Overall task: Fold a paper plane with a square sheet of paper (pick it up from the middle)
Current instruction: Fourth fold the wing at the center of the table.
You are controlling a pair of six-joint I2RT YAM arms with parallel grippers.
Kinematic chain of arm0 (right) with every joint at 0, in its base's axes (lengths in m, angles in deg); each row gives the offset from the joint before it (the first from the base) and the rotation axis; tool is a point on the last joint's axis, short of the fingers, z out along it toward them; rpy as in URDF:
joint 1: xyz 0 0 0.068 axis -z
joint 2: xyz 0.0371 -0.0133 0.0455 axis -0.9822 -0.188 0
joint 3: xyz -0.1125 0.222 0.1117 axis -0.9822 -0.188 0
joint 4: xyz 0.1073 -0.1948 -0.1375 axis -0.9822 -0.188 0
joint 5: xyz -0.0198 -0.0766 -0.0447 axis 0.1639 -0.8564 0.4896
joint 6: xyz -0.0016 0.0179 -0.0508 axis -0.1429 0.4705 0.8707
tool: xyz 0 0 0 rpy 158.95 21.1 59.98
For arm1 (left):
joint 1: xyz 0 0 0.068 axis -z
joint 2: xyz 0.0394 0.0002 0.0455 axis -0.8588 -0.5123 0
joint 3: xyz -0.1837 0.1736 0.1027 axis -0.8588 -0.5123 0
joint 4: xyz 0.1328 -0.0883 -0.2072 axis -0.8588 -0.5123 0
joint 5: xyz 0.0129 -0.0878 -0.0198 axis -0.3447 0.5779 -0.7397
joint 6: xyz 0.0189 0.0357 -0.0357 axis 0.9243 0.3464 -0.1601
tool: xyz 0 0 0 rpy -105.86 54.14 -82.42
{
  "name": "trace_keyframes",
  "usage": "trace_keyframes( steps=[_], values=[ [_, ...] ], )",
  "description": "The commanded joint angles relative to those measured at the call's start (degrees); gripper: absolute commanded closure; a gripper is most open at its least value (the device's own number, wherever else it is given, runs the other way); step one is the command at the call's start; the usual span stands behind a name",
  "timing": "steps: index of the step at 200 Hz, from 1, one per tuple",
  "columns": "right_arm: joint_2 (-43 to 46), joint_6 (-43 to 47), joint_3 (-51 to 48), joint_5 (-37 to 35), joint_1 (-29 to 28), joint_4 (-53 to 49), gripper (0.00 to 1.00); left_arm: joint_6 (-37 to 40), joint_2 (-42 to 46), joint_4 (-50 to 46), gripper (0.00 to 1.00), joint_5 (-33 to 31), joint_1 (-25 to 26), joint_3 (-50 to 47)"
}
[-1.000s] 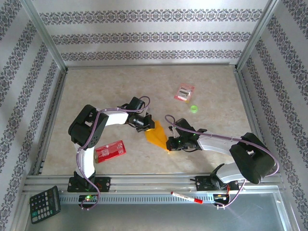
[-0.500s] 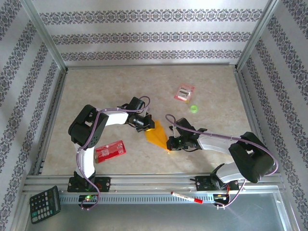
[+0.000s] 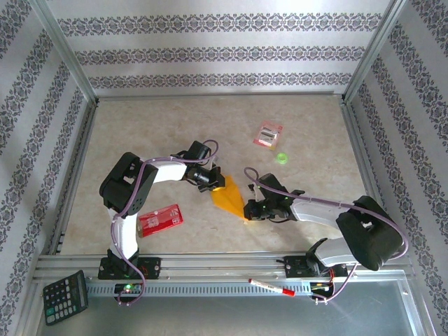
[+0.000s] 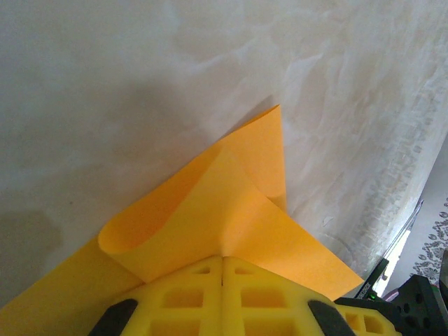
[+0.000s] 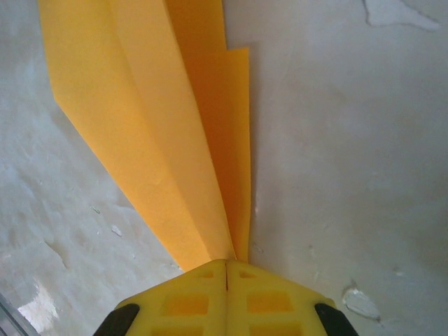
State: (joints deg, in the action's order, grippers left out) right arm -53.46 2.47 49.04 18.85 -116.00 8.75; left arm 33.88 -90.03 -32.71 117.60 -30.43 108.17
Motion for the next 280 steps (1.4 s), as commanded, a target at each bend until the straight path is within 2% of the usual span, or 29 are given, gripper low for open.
trace_keyframes(
  steps=[1,94,138,185,280],
  values=[
    [1.09,-1.08,-2.31,-2.18,0.32,-7.81,1.0,1.29,-2.13,-4.51,1.0,-4.54,-0.83,0.06],
    [11.33,-0.68,1.7,-2.07,-1.03,-9.14,1.0,1.39,-2.38,-4.56,1.0,-4.47,-0.87,0.1],
    [4.51,-0.3,4.94,0.31,-4.26,-6.2,1.0,1.43,-2.32,-4.55,1.0,-4.44,-0.89,0.13],
    [-2.7,1.26,7.07,0.96,-2.84,-5.85,1.0,1.53,-2.04,-4.71,1.0,-4.53,-0.82,0.06],
    [-3.82,2.93,5.61,1.64,0.36,-6.45,1.0,1.7,-2.14,-4.89,1.0,-4.47,-0.89,0.16]
  ],
)
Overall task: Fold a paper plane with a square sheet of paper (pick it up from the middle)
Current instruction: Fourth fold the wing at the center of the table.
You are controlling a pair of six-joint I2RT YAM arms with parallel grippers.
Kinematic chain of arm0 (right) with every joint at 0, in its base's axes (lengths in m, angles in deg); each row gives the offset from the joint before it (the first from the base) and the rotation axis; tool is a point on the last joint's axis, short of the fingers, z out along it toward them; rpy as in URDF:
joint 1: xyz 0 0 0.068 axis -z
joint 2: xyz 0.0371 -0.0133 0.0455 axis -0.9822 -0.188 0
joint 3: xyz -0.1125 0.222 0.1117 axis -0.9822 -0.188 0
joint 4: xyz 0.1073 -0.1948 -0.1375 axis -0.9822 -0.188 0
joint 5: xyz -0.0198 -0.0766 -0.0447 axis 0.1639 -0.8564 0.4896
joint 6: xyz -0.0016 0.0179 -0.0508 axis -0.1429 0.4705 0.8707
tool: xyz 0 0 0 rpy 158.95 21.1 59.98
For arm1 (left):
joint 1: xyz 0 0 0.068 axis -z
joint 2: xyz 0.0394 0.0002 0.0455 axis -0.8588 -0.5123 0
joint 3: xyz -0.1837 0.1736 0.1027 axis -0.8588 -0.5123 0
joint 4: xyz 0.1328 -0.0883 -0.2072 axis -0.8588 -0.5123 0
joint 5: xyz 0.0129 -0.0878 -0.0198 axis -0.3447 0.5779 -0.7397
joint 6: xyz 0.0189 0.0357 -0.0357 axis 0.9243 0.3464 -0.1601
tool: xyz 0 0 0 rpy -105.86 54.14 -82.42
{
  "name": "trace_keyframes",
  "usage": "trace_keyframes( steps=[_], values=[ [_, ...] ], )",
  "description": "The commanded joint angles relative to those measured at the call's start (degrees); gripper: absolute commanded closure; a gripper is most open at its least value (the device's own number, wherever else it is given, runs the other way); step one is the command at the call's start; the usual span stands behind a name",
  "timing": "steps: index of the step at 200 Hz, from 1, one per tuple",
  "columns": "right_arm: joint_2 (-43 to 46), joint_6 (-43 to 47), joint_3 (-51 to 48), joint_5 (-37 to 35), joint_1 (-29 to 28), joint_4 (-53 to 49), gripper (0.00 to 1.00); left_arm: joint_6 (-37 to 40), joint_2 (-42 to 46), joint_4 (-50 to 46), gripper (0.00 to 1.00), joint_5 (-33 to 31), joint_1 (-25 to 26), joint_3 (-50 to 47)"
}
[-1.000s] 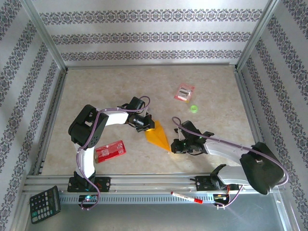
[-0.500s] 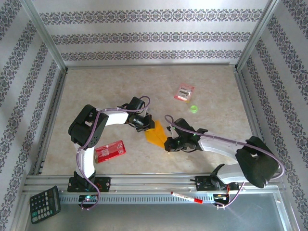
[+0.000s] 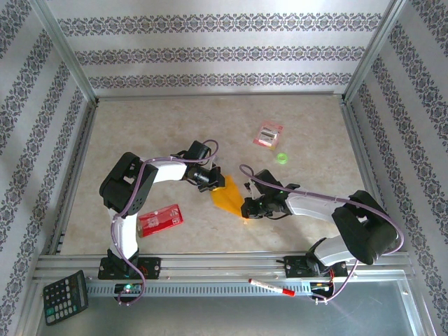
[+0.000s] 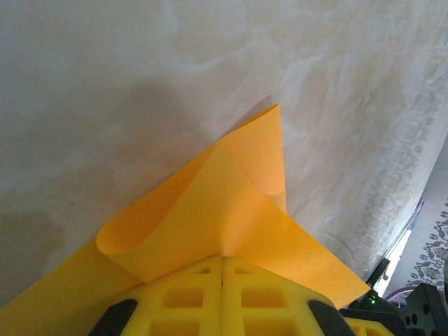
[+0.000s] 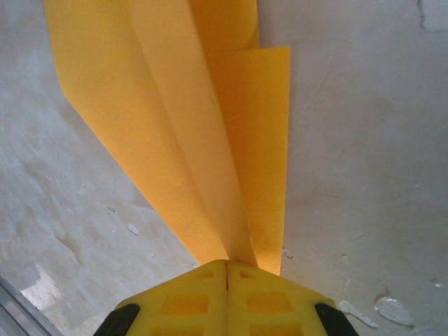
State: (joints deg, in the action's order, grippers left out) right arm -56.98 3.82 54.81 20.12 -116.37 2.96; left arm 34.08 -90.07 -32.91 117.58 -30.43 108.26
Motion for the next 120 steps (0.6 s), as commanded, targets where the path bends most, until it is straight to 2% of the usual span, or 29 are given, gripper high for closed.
trace_keyframes(
  steps=[1,120],
  values=[
    [-0.32,1.58,-0.18,0.38,0.74,-0.66,1.0,1.5,-2.09,-4.69,1.0,-4.44,-0.89,0.11],
    [-2.35,2.12,-1.9,-0.94,2.28,-1.89,1.0,1.5,-2.08,-4.69,1.0,-4.42,-0.88,0.11]
  ],
)
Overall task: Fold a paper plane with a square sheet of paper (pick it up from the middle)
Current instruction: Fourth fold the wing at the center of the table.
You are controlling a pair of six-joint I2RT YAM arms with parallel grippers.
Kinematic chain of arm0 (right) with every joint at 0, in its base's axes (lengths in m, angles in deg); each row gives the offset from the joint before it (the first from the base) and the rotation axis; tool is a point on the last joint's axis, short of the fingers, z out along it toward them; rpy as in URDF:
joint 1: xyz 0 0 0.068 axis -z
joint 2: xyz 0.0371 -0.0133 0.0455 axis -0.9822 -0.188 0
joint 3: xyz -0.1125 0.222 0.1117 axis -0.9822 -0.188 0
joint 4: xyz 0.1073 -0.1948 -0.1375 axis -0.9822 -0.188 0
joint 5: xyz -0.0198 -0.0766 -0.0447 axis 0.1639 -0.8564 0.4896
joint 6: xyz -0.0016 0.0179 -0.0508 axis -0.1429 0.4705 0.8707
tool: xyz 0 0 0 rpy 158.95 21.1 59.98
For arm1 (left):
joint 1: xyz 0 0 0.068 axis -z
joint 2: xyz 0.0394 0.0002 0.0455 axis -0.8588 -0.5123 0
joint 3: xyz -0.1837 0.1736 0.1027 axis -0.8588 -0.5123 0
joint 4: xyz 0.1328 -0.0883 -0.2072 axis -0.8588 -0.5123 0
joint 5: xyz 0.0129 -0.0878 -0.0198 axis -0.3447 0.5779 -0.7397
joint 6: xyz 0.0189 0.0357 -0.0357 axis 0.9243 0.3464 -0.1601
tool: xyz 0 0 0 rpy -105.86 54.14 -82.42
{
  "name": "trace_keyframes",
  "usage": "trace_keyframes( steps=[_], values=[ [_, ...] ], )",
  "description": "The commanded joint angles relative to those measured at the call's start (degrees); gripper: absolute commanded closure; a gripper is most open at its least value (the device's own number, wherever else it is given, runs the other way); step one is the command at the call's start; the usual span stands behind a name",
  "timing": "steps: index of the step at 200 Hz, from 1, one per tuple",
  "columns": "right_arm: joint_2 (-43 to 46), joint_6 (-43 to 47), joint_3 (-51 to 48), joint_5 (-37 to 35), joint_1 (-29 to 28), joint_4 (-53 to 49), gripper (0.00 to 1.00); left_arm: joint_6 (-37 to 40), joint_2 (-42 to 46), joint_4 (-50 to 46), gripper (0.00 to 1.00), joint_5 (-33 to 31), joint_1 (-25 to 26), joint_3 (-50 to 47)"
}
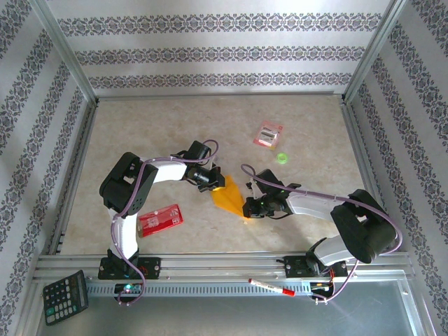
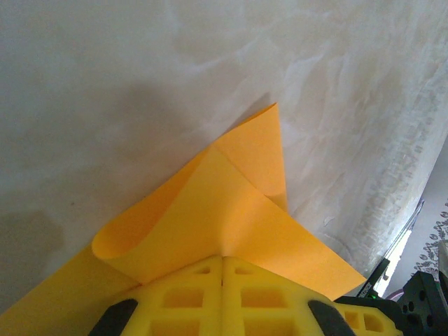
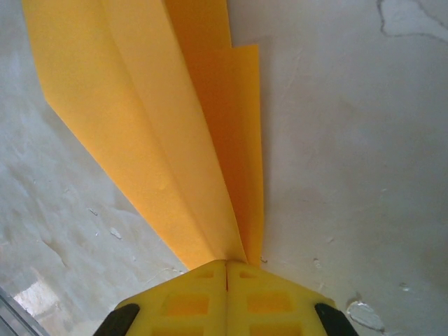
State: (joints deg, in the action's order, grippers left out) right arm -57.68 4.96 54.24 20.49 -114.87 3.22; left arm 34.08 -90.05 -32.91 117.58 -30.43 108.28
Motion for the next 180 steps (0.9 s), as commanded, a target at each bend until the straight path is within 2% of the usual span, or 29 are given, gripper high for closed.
trace_keyframes(
  steps=[1,73,130,180],
  values=[
    [-1.65,0.98,-1.36,-1.36,0.75,-2.2,1.0,1.5,-2.1,-4.73,1.0,-4.42,-0.89,0.06],
    [-0.94,-3.71,-5.61,-0.02,1.11,-1.56,1.0,1.45,-2.18,-4.71,1.0,-4.44,-0.85,0.21],
    [-0.93,-9.02,-9.19,3.92,2.47,3.22,1.0,1.34,-2.02,-4.68,1.0,-4.43,-0.89,0.28],
    [1.46,-9.82,-11.26,4.09,3.27,2.87,1.0,1.43,-1.94,-4.77,1.0,-4.49,-0.87,0.33]
  ],
)
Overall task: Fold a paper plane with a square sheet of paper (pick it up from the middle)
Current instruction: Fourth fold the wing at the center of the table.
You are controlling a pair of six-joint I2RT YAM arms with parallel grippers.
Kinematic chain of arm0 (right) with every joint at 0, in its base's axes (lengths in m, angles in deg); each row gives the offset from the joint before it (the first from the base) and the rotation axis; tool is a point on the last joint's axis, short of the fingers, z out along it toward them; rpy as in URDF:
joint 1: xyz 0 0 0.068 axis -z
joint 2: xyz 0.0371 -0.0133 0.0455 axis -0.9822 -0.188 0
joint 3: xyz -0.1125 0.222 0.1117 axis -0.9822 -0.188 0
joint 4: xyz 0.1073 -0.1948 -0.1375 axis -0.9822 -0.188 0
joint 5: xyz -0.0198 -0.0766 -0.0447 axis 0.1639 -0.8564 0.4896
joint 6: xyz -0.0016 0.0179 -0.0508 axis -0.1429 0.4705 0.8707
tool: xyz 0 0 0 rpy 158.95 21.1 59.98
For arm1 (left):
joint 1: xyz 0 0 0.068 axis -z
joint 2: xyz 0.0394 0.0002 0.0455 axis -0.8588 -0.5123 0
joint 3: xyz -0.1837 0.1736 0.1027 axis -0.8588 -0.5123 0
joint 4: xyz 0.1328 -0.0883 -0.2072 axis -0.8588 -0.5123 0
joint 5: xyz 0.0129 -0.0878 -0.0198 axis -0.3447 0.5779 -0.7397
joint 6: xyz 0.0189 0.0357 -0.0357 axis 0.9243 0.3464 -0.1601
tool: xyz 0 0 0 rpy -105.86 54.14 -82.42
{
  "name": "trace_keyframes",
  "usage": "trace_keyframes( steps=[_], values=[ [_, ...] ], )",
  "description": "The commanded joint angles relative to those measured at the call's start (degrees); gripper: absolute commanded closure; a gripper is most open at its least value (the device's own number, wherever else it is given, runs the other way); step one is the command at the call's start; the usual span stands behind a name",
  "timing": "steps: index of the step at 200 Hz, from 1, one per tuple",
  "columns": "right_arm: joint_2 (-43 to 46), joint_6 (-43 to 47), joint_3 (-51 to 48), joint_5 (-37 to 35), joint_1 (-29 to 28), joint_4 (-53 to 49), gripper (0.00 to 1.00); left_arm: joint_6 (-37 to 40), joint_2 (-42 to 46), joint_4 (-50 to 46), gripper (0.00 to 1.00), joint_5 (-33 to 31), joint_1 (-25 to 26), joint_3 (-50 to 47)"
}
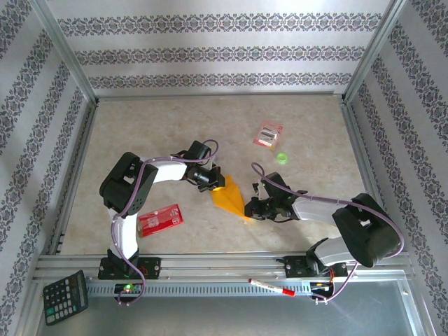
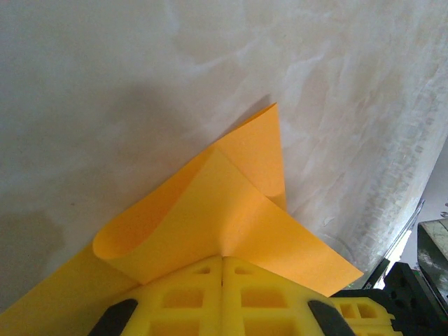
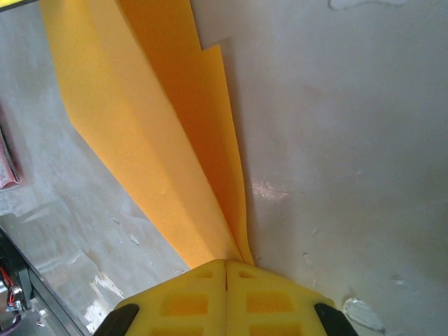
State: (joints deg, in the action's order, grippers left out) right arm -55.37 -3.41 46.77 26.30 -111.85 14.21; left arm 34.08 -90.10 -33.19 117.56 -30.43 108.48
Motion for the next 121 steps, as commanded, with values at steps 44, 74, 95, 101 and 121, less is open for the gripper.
trace_keyframes(
  steps=[44,74,95,101,121],
  values=[
    [2.04,-1.71,-4.95,-2.38,0.26,-9.25,1.0,1.5,-2.0,-4.59,1.0,-4.52,-0.88,0.36],
    [2.94,-1.89,-7.13,-2.17,-0.05,-9.44,1.0,1.5,-2.06,-4.58,1.0,-4.67,-0.84,0.41],
    [3.73,-2.26,-7.43,-2.73,-0.52,-10.32,1.0,1.64,-2.14,-4.83,1.0,-4.66,-0.85,0.36],
    [3.9,-2.49,-7.54,-2.91,-0.58,-10.5,1.0,1.58,-2.15,-4.91,1.0,-4.76,-0.87,0.37],
    [5.17,-3.11,-8.08,-3.15,-1.02,-11.24,1.0,1.76,-2.33,-4.9,1.0,-4.84,-0.84,0.42]
  ],
)
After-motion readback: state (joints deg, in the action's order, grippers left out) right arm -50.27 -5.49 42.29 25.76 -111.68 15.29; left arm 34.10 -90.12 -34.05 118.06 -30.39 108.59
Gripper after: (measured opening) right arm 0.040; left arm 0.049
